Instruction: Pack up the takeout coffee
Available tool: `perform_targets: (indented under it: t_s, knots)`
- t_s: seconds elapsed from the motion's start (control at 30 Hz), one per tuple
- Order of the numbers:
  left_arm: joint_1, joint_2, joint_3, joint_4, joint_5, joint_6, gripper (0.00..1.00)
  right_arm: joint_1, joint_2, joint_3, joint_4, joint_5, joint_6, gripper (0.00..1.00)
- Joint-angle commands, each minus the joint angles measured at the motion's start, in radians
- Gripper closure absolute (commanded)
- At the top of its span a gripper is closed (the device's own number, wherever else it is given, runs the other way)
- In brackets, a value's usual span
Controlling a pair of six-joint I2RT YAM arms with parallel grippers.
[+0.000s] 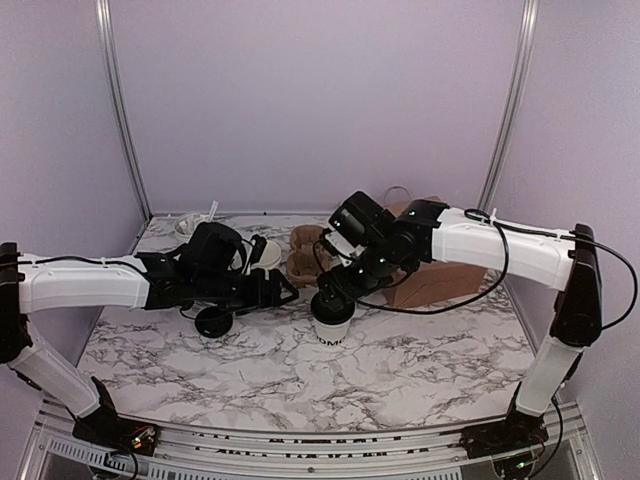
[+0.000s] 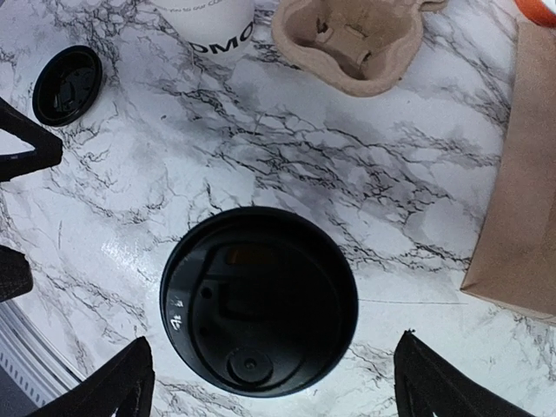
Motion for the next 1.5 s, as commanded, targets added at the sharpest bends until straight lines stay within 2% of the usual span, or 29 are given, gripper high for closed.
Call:
perform_targets:
  t_s: [0.0,0.37,0.63,1.47]
  knots:
    - [-0.024,0.052,0.077,-0.026,-0.032,0.029,0.18,-0.053,-0.118,-0.099,0.107,-0.026,0.043,0.08]
    - [-0.07,0.2,0.247,-0.139,-0.127,0.066,0.18,-0.235,-0.324,-0.449,0.435,-0.284,0.118,0.19]
    - [-0.09,0.264,0.313,-0.197,-0.177,0.08,0.18,-0.262,-0.335,-0.562,0.585,-0.366,0.167,0.24]
    - [-0.105,0.321,0.343,-0.207,-0.179,0.092,0.18,-0.263,-0.283,-0.644,0.661,-0.373,0.217,0.28]
